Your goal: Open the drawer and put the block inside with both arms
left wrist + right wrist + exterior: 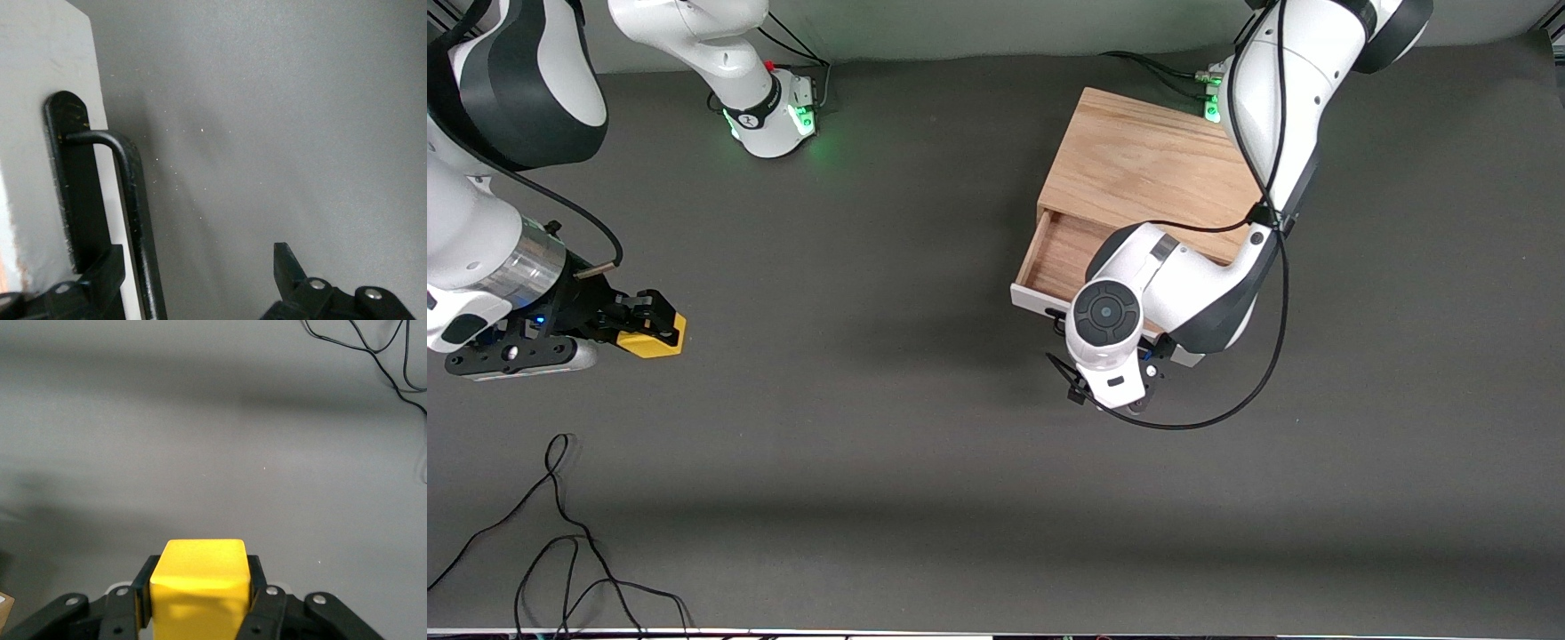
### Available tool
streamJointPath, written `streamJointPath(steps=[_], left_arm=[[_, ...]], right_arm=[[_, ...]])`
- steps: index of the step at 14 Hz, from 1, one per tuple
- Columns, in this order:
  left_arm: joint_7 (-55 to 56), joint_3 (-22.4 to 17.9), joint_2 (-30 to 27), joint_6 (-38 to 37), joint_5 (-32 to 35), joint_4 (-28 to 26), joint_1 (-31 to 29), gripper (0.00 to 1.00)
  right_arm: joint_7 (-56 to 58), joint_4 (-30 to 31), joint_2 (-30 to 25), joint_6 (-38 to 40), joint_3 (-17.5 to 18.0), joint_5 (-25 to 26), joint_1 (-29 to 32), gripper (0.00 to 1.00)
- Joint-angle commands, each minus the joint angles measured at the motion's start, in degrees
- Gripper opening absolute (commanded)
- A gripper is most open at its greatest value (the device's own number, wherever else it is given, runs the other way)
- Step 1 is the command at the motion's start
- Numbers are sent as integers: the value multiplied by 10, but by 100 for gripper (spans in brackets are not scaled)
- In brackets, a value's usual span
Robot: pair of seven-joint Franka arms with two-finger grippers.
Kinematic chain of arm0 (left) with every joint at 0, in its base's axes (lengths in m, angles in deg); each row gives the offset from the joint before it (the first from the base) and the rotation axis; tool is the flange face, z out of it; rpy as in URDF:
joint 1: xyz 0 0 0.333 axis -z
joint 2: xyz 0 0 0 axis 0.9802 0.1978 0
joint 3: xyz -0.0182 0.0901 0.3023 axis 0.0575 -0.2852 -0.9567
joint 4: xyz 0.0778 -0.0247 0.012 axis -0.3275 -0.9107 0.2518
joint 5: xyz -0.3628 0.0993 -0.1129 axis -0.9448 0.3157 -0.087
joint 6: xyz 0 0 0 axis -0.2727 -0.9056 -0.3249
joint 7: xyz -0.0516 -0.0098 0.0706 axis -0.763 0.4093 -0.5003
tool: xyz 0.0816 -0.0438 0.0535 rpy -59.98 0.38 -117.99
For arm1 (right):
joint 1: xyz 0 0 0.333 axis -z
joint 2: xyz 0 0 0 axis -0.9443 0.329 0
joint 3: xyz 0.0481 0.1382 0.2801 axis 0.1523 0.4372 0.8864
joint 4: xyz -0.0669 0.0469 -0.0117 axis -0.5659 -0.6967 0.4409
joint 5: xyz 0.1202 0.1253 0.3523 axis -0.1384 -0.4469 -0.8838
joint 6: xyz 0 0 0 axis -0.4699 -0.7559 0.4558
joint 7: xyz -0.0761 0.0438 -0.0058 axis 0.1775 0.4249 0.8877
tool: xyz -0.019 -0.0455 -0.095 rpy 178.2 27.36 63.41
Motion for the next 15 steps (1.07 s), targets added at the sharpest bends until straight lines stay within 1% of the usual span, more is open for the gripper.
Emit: streamJointPath(steps=[1, 4, 6, 10, 12, 13, 15], left_arm=[[11, 2, -5, -73, -11, -13, 2, 100], [8, 2, -6, -116, -14, 44, 1, 100], [7, 1, -7, -130, -13, 77, -1, 100], [6, 1, -18, -136, -12, 98, -3, 100], [-19, 1, -44, -183, -11, 126, -10, 100], [-68, 2, -69, -220, -15, 139, -22, 100], [-178, 2, -129, -288, -25, 138, -61, 100]], right_arm=[[-11, -15, 6, 10, -4, -6, -4, 0], [-11, -16, 7, 10, -4, -7, -4, 0], [-11, -16, 7, 10, -4, -7, -4, 0], [-12, -17, 7, 10, -4, -7, -4, 0], [-12, -18, 10, 10, -3, -8, -12, 0], [-13, -20, 17, 10, -3, -8, -24, 0], [-37, -36, 32, 10, -4, -7, -59, 0]])
